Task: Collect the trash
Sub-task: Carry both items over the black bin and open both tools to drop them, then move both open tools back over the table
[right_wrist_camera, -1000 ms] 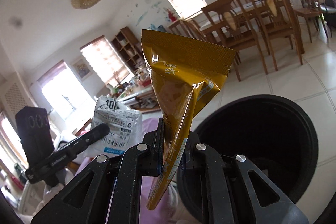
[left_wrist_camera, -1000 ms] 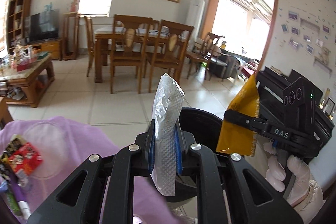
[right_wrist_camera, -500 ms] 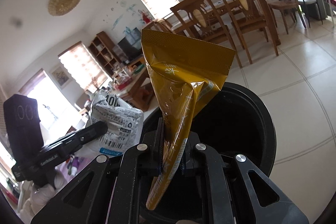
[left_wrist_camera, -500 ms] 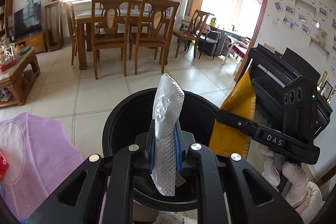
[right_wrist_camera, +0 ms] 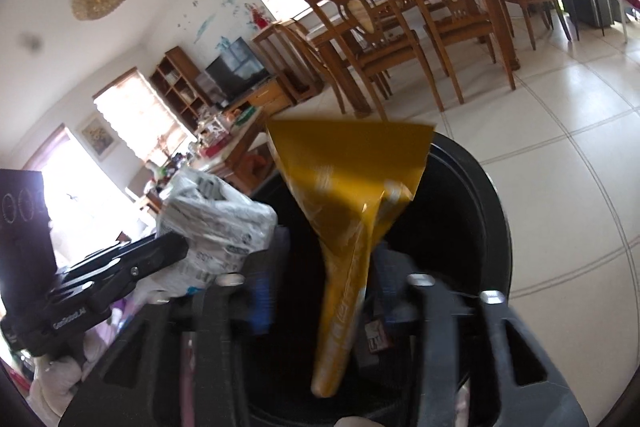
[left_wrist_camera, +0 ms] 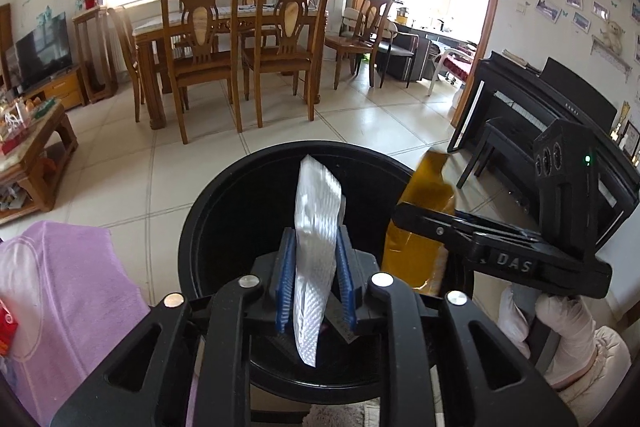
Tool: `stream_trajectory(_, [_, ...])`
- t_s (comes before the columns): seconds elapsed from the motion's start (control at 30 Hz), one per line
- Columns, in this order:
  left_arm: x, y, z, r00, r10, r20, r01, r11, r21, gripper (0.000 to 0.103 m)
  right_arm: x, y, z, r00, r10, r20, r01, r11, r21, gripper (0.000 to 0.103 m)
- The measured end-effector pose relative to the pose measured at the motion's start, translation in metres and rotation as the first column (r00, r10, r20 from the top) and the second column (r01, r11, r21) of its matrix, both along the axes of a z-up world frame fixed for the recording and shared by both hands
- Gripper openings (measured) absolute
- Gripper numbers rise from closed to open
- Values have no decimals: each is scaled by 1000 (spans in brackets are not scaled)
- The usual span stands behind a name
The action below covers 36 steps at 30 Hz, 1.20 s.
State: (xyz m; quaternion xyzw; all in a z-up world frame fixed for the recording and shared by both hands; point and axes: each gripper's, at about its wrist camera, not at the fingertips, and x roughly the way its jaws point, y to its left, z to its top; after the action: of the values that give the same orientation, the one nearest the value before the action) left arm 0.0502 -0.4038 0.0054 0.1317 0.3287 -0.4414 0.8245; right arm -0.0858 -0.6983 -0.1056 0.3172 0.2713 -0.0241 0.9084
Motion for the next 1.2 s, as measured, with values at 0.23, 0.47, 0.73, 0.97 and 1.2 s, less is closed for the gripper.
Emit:
stream_trajectory(0.23, [-14,14,15,996,21,91,-19,1000,-18,64,-6,0,6,999,-25,30,25,1000,-15,63])
stream_trajectory(0.47, [-27,38,32,987,50,149,-42,998,-56,74,-5,19,21,999,-12,53,14,1000,-28,70])
stream_trajectory(0.73, [-17,96,37,981,131,143,-120,989,-86,81,24,74,49,996,61,64,-57,996,-68,80])
stream_trajectory(0.97, [23,191,31,951,298,83,-289,951,-108,81,77,152,71,977,208,56,-201,973,-111,80])
stream_trajectory(1.2, [81,305,24,864,504,17,-500,861,-94,81,144,253,87,912,411,-10,-407,899,-159,87])
